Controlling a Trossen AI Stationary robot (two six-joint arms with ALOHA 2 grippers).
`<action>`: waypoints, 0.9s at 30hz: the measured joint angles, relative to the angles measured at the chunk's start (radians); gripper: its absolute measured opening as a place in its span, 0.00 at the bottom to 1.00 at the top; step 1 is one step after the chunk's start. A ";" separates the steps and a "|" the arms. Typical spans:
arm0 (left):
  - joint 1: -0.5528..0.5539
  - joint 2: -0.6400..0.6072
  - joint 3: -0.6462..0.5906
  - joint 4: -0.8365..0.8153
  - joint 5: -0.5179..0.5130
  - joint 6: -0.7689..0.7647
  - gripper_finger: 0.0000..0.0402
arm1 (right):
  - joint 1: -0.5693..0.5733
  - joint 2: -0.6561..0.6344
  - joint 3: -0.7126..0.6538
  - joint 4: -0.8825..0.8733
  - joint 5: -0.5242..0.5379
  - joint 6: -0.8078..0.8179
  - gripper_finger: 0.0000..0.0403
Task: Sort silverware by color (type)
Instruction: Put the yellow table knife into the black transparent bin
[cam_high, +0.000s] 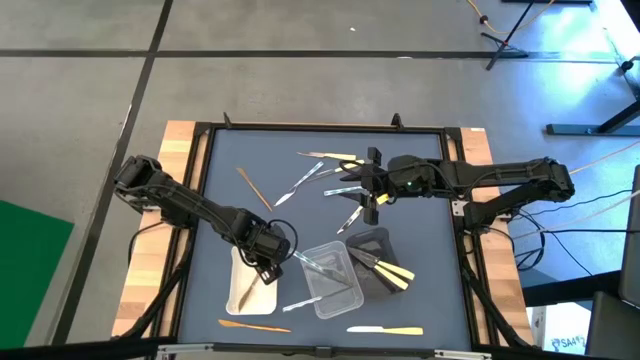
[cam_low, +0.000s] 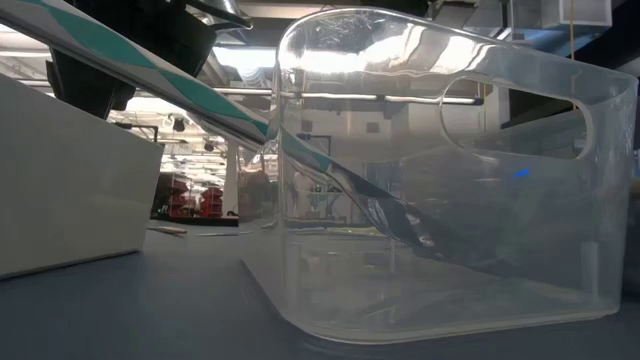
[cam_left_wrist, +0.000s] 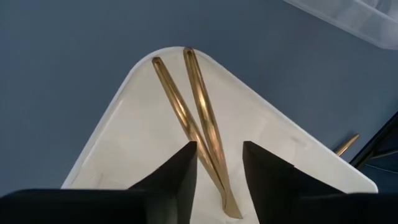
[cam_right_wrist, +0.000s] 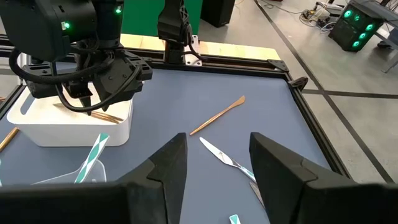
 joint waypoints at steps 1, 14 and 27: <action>0.000 0.000 0.000 0.000 0.000 0.000 0.32 | 0.000 0.000 0.000 0.000 0.000 0.000 0.41; 0.000 0.000 0.000 0.001 0.025 0.000 0.32 | 0.000 0.000 0.000 -0.002 0.000 0.000 0.41; 0.000 -0.053 0.000 0.037 0.077 0.005 0.32 | 0.000 0.000 0.000 -0.051 0.005 0.001 0.41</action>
